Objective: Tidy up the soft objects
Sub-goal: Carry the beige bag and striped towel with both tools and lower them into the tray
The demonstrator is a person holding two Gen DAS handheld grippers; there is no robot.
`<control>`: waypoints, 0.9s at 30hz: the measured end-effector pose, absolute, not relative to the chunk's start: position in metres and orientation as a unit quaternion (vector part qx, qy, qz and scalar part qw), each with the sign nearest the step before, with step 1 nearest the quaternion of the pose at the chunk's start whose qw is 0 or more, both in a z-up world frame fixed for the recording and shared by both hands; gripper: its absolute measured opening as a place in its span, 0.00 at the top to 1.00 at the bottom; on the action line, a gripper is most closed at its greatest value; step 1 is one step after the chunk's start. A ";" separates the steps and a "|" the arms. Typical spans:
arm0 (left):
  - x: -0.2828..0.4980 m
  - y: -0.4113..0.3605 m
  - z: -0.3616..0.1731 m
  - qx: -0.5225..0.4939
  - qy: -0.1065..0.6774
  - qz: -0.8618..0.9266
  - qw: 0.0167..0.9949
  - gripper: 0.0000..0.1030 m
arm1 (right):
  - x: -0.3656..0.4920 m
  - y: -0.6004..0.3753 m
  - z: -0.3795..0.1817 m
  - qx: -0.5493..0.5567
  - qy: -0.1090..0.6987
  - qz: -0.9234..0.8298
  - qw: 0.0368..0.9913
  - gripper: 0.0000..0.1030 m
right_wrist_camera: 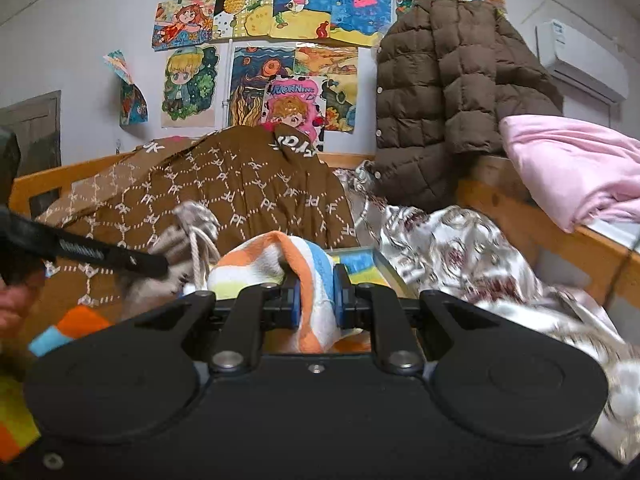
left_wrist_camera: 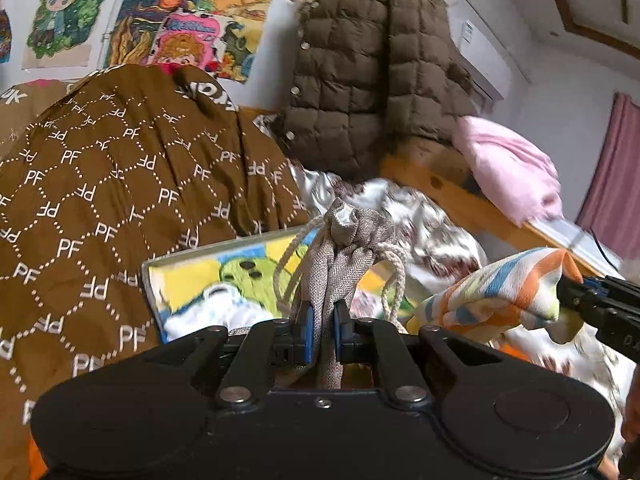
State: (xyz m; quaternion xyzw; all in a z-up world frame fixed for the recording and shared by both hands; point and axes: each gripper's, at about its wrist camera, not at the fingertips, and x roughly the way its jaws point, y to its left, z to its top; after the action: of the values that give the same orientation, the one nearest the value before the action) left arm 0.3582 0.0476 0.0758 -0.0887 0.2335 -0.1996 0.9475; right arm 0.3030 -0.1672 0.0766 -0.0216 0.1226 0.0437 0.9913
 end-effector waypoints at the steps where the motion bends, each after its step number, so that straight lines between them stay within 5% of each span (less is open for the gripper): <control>1: 0.366 0.046 0.074 -0.093 0.232 -0.196 0.948 0.90 | 0.314 -0.166 0.080 -0.024 0.123 0.046 0.991 0.91; 13: 0.456 0.032 0.028 -0.138 0.256 -0.134 0.947 0.90 | 0.423 -0.154 0.080 -0.032 0.157 0.011 0.987 0.91; 27: 0.494 0.009 -0.001 -0.107 0.292 -0.099 0.945 0.90 | 0.488 -0.173 0.001 0.087 0.255 -0.038 0.962 0.91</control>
State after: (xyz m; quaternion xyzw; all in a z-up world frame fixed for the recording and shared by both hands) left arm 0.4938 0.0091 -0.0011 -0.1068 0.2922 -0.0994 0.9452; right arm 0.4881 -0.1729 0.0009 0.0869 0.2552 -0.0378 0.9622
